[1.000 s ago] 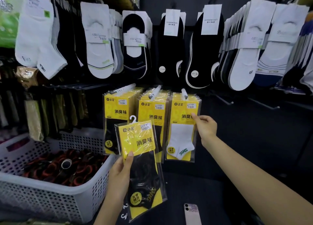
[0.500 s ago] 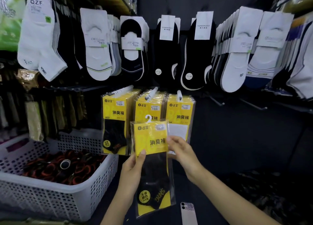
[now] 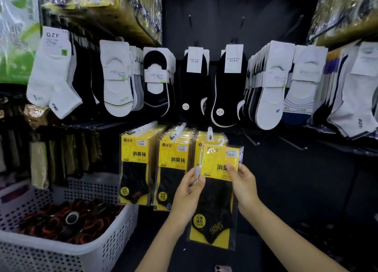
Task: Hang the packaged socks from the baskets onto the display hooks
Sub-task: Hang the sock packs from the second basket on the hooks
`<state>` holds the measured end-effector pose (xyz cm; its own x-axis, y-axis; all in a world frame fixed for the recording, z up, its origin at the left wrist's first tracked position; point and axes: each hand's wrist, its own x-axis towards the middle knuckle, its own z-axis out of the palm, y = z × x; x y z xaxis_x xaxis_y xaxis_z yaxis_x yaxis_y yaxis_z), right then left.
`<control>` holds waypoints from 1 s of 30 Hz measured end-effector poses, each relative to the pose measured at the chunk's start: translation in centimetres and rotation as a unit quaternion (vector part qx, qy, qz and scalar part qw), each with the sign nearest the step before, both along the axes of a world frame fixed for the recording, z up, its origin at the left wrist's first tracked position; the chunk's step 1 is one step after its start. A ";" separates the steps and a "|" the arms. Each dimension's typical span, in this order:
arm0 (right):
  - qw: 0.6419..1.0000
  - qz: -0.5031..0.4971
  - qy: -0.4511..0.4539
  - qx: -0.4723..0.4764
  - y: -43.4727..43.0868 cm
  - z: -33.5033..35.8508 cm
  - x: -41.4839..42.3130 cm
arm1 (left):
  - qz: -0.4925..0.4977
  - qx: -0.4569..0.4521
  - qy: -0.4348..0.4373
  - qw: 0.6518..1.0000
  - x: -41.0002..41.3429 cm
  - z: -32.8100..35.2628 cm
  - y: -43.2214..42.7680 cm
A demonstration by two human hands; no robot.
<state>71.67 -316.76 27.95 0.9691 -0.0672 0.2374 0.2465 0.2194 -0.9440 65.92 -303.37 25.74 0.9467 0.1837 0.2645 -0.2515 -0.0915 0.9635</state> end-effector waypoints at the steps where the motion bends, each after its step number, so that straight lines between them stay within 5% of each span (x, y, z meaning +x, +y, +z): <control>1: 1.000 -0.004 -0.008 -0.008 0.1 0.4 0.5 | 0.000 0.006 -0.001 1.000 0.4 0.2 -0.1; 10: 0.994 -0.012 -0.025 -0.102 1.5 0.9 5.0 | 0.026 0.007 0.025 0.999 4.3 0.3 0.2; 21: 0.991 -0.040 0.094 -0.083 0.3 -2.6 7.8 | 0.074 0.066 0.033 0.995 8.3 -2.0 0.6; 30: 0.950 0.047 0.189 -0.245 -9.0 -13.7 -1.6 | 0.023 0.053 0.167 0.984 0.8 -14.1 -1.0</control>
